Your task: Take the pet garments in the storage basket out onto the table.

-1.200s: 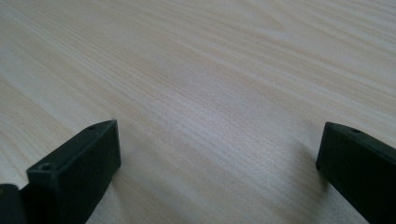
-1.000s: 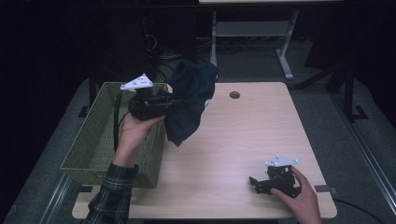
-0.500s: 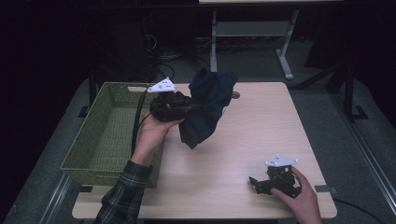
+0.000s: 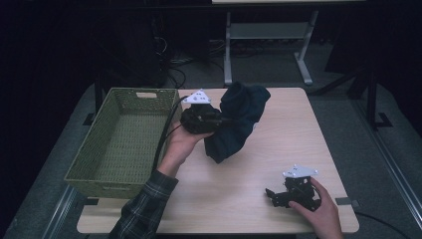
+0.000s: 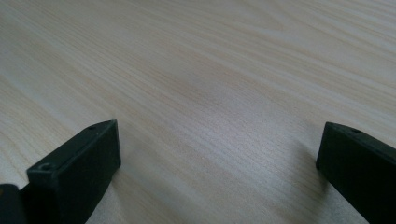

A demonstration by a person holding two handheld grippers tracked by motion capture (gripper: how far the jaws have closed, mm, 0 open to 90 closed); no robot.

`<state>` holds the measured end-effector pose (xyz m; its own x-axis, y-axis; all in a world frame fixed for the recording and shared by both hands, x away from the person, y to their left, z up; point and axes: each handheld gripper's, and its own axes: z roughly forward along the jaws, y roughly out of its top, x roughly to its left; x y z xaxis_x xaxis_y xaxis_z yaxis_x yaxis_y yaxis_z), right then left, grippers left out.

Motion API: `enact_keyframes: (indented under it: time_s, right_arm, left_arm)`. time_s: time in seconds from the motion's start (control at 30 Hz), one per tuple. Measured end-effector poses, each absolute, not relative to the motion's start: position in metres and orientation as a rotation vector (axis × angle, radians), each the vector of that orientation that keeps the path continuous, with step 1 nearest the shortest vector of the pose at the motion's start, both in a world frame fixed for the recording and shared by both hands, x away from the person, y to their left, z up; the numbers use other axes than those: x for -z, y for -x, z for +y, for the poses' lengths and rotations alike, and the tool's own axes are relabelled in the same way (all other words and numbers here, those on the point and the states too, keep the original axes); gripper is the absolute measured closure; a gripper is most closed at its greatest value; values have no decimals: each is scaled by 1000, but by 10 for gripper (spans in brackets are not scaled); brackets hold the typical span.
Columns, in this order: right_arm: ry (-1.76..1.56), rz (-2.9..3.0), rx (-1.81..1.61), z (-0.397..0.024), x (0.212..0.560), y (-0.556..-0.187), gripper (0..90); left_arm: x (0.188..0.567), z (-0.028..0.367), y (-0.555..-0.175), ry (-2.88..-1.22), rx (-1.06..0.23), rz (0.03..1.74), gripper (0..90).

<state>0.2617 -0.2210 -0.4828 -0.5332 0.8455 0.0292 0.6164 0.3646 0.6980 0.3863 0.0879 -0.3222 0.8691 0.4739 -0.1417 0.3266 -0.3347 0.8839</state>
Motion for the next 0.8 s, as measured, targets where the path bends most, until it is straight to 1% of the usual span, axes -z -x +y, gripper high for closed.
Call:
enact_keyframes:
  time_s: [0.33, 0.37, 0.5, 0.63, 0.8]
  right_arm:
    - [-1283, 2296, -956, -221, 483, -262, 0]
    - [-1284, 2296, -957, -221, 483, -262, 0]
    - [-1282, 2297, -955, -221, 483, -262, 0]
    - [-1289, 2297, -956, -221, 483, -262, 0]
    - [-1286, 2296, -959, -221, 483, -262, 0]
  left_arm:
    - [360, 54, -392, -2032, -136, 574, 707]
    - [368, 47, -394, -2041, -130, 576, 707]
    - [382, 40, -397, -2068, -118, 588, 707]
    - [410, 29, -400, -2145, -98, 596, 706]
    - [424, 22, -401, -2172, -85, 596, 703]
